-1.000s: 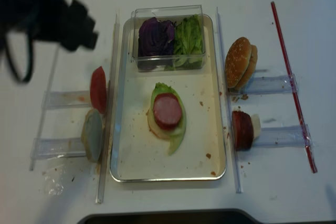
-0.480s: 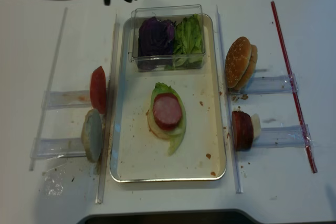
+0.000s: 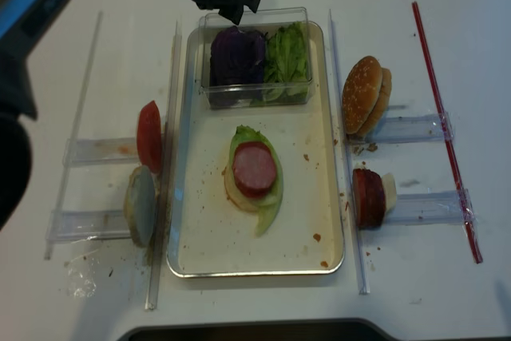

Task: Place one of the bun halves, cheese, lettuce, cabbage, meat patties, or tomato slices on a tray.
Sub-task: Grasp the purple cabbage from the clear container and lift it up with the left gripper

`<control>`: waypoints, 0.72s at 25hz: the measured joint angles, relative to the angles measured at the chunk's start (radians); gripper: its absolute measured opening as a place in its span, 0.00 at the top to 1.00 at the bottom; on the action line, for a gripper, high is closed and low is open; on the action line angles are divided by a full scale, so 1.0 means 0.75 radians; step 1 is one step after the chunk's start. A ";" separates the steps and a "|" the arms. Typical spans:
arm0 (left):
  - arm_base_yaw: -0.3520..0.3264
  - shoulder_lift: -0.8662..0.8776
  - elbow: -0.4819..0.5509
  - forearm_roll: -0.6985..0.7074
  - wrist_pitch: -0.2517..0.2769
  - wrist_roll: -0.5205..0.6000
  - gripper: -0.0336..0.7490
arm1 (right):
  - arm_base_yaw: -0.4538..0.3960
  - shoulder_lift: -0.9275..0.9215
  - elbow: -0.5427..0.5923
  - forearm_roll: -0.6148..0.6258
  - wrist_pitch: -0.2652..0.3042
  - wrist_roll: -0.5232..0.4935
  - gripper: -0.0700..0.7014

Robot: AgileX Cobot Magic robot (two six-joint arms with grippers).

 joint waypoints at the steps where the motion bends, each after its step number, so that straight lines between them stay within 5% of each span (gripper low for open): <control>1: 0.000 0.021 -0.024 0.000 0.018 0.012 0.39 | 0.000 0.000 0.000 0.000 0.000 0.000 0.45; 18: 0.041 0.180 -0.064 -0.126 0.056 0.062 0.39 | 0.000 0.000 0.000 0.000 0.000 0.002 0.46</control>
